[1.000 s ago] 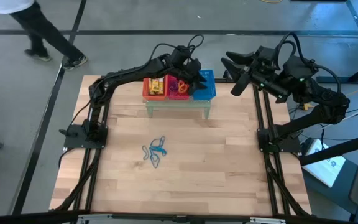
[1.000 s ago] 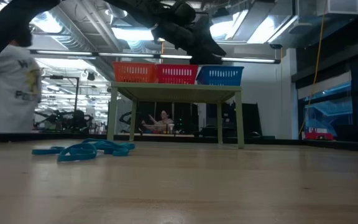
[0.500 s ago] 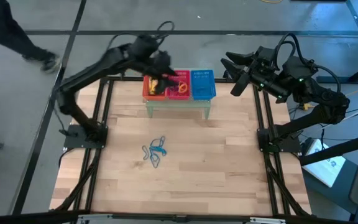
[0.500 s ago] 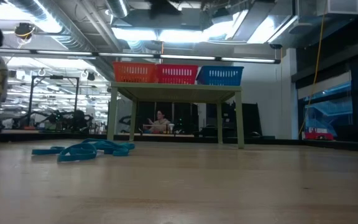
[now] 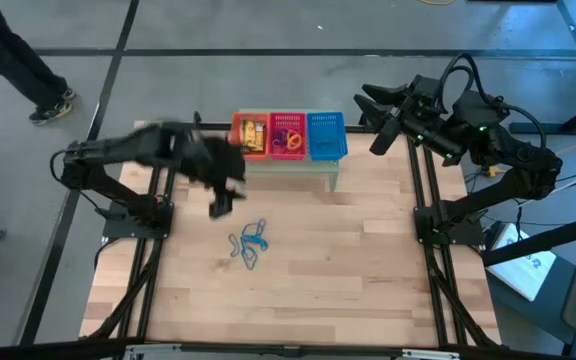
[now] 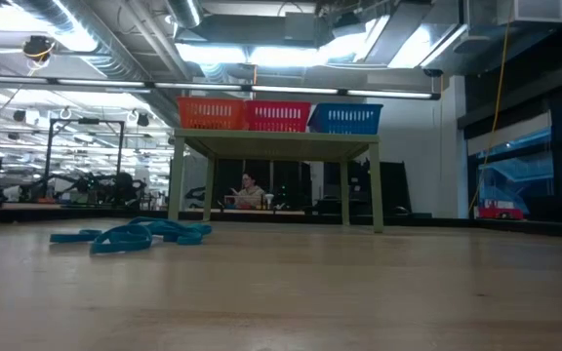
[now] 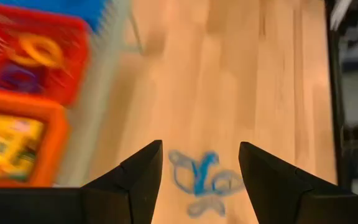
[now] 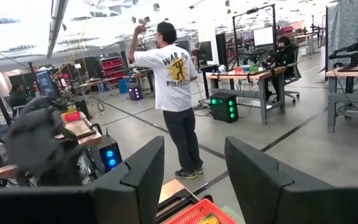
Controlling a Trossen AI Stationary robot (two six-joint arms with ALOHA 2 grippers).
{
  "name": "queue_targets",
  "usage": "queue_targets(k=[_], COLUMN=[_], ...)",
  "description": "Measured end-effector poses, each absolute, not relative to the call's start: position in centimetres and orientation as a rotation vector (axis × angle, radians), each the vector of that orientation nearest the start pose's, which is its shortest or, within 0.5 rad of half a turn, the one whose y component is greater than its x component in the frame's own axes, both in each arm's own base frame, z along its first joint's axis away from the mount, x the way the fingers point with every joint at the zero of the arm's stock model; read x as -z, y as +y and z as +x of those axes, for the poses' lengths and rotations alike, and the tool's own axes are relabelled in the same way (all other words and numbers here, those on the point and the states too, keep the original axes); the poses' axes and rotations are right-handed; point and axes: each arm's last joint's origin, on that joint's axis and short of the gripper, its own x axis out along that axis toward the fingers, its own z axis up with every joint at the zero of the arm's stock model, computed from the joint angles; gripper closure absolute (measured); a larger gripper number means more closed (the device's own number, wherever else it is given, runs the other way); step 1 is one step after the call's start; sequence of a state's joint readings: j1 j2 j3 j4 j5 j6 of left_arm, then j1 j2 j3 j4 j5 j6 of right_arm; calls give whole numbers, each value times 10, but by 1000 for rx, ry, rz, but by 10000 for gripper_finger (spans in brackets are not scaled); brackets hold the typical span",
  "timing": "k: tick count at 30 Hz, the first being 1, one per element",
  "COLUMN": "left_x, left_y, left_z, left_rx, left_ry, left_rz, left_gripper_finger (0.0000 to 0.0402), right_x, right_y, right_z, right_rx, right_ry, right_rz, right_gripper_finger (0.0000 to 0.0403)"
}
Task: Pick & Place Office Desk Supplies
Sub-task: Put the blue rubber band into the blue bin on the shelf
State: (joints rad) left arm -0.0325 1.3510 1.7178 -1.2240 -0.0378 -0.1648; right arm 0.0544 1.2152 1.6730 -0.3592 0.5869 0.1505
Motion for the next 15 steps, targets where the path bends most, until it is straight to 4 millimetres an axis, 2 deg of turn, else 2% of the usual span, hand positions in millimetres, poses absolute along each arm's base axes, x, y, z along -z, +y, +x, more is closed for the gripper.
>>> queue_targets(k=[3, 7, 10, 15], left_x=[-405, -373, -350, -317], left_y=[-28, -47, -53, -52], left_z=[238, 243, 240, 228], left_rx=[-74, -57, -78, -155], left_ry=[881, 800, 777, 719], left_rz=[-106, -157, -211, -281], left_gripper_finger=[194, 194, 194, 194], right_x=[-520, -515, -510, -506], right_y=[-4, -4, -4, 0], right_z=[216, 219, 221, 222], right_rx=[523, 529, 530, 423], right_ry=[-125, -75, -24, -9], right_rz=[176, 157, 151, 290], right_gripper_finger=[231, 231, 231, 231])
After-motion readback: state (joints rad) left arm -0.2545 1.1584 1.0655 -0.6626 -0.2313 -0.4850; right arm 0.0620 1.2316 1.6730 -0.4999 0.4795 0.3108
